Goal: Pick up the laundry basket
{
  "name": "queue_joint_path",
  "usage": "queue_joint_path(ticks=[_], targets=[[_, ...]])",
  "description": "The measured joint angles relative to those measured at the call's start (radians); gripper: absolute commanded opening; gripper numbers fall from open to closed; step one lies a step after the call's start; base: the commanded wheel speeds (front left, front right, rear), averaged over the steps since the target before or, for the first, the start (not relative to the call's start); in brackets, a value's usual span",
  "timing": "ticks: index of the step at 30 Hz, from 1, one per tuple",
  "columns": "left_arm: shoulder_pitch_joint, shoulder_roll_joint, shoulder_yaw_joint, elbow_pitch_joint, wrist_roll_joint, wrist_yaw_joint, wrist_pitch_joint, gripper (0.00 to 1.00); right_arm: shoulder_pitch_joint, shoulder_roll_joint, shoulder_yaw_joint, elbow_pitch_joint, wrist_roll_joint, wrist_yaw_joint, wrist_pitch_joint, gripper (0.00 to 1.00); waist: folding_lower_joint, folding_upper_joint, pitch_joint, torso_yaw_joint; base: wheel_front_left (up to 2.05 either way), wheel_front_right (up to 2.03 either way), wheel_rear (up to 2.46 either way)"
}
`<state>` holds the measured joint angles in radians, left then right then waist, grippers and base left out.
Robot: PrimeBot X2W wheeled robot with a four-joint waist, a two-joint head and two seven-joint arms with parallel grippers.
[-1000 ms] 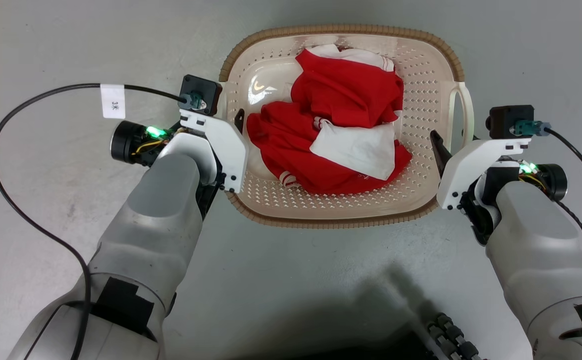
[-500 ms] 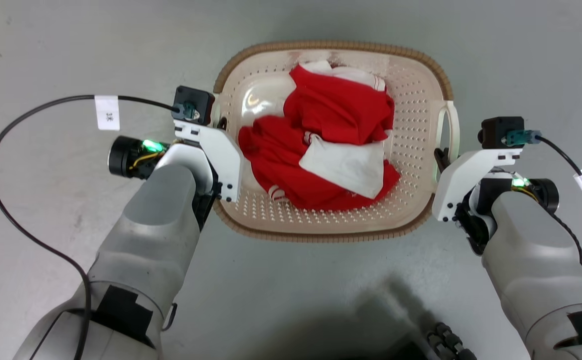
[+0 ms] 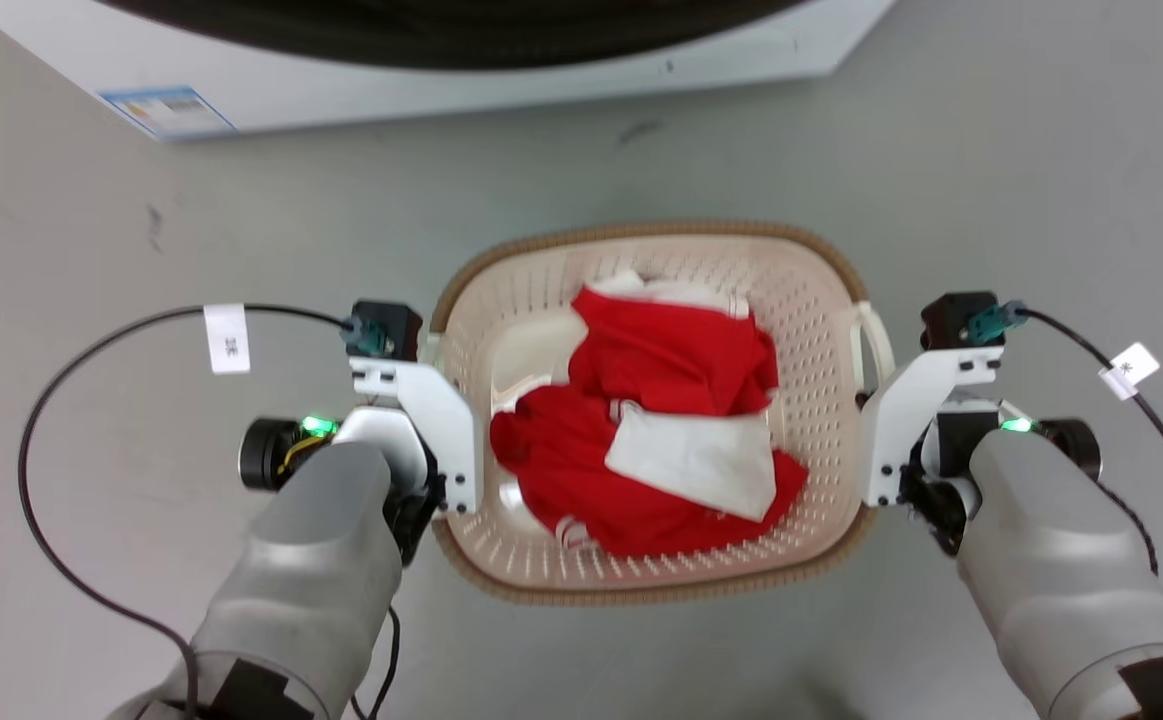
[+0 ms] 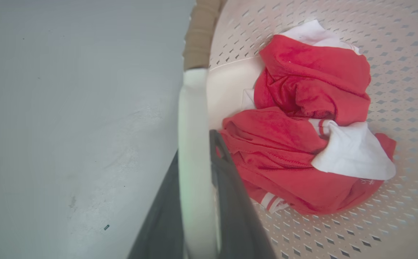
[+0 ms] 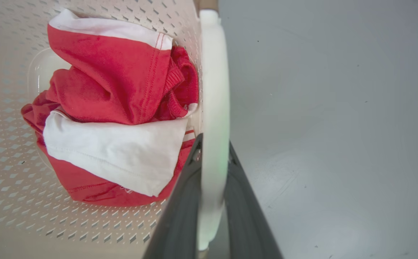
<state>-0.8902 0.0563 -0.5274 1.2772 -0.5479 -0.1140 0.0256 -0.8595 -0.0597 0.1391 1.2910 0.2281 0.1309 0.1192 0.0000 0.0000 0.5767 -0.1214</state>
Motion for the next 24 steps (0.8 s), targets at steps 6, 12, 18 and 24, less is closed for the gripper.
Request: queue_joint_path(ticks=[6,12,18,24], targets=[[0.056,0.0,-0.009,0.006,-0.04,0.01,0.036,0.0,0.038,0.002,0.059,0.0,0.058,0.0,0.106,0.0,-0.0001,0.0,-0.121,0.032,0.0,0.0,0.0],[0.103,0.005,-0.009,0.011,-0.058,0.021,0.082,0.0,0.079,0.004,0.135,-0.026,0.135,0.0,0.212,0.0,-0.0002,0.0,-0.239,0.057,0.0,0.0,0.0],[0.154,0.028,-0.007,0.012,-0.076,0.028,0.15,0.0,0.117,0.007,0.215,-0.071,0.236,0.0,0.33,0.0,-0.0002,0.0,-0.365,0.073,0.0,0.0,0.0],[0.186,0.048,-0.004,0.012,-0.091,0.037,0.203,0.0,0.138,0.007,0.264,-0.098,0.306,0.0,0.405,0.0,-0.0003,0.0,-0.461,0.078,0.0,0.0,0.0]])
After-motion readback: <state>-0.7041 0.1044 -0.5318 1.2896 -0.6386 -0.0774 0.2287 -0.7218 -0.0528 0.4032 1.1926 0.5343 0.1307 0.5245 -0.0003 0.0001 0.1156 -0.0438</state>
